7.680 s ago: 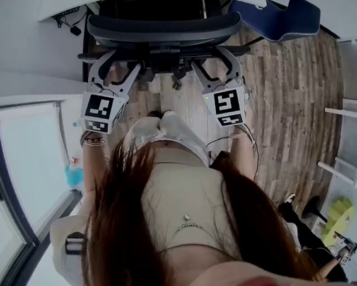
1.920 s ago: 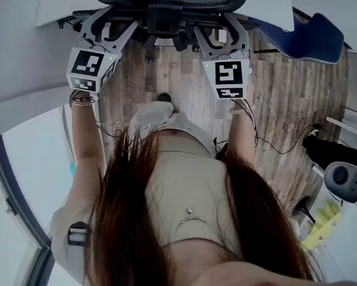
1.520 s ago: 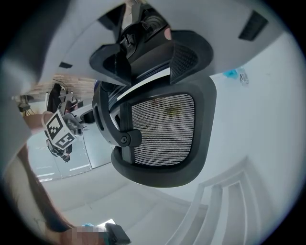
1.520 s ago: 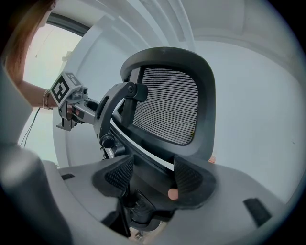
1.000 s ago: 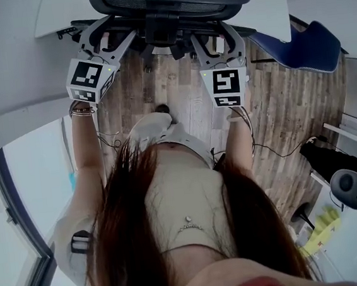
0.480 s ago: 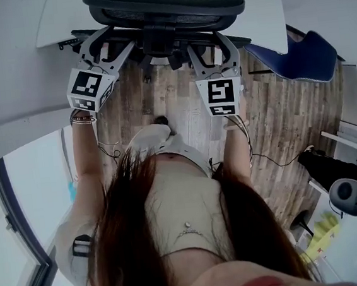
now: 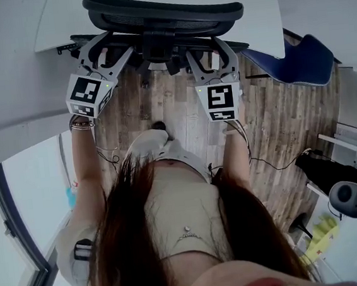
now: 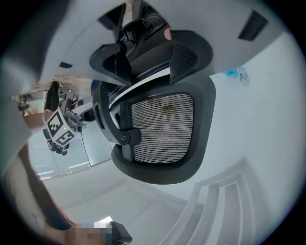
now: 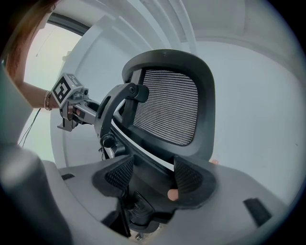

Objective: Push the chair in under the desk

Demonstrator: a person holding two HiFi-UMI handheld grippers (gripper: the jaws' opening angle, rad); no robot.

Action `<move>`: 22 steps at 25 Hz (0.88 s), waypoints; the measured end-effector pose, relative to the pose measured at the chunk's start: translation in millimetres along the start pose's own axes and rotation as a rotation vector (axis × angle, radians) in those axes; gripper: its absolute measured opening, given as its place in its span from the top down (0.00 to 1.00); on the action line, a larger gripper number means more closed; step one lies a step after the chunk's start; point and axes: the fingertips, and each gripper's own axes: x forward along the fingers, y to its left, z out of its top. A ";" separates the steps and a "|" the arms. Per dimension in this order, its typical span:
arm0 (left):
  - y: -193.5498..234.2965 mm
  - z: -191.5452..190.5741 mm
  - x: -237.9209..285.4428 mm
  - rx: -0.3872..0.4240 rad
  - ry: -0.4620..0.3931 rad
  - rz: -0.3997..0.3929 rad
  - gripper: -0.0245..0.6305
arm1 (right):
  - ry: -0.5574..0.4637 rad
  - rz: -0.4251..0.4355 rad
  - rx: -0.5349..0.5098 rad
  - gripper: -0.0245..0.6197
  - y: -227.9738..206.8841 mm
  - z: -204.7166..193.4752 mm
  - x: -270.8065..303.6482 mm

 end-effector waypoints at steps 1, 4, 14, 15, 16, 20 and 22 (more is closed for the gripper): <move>0.4 -0.8 0.7 0.000 0.000 0.001 0.59 | 0.000 0.001 0.001 0.55 -0.1 -0.9 0.9; 0.7 -2.4 1.5 -0.003 0.001 0.001 0.59 | 0.006 0.004 0.001 0.55 -0.2 -2.1 1.9; 7.6 1.9 3.5 0.011 0.001 0.008 0.59 | 0.017 -0.006 -0.007 0.55 -2.1 2.4 7.3; 7.6 1.3 3.6 0.011 0.002 0.009 0.59 | 0.020 -0.006 -0.007 0.55 -1.8 2.0 7.6; 7.4 0.8 3.7 0.011 0.004 0.009 0.59 | 0.023 -0.005 -0.007 0.55 -1.6 1.4 7.6; 6.4 1.3 3.5 0.018 0.006 0.015 0.59 | 0.034 -0.014 -0.014 0.55 -2.7 1.6 5.7; 6.2 0.5 2.7 0.032 0.016 0.024 0.59 | 0.037 -0.027 -0.014 0.55 -3.2 1.7 4.5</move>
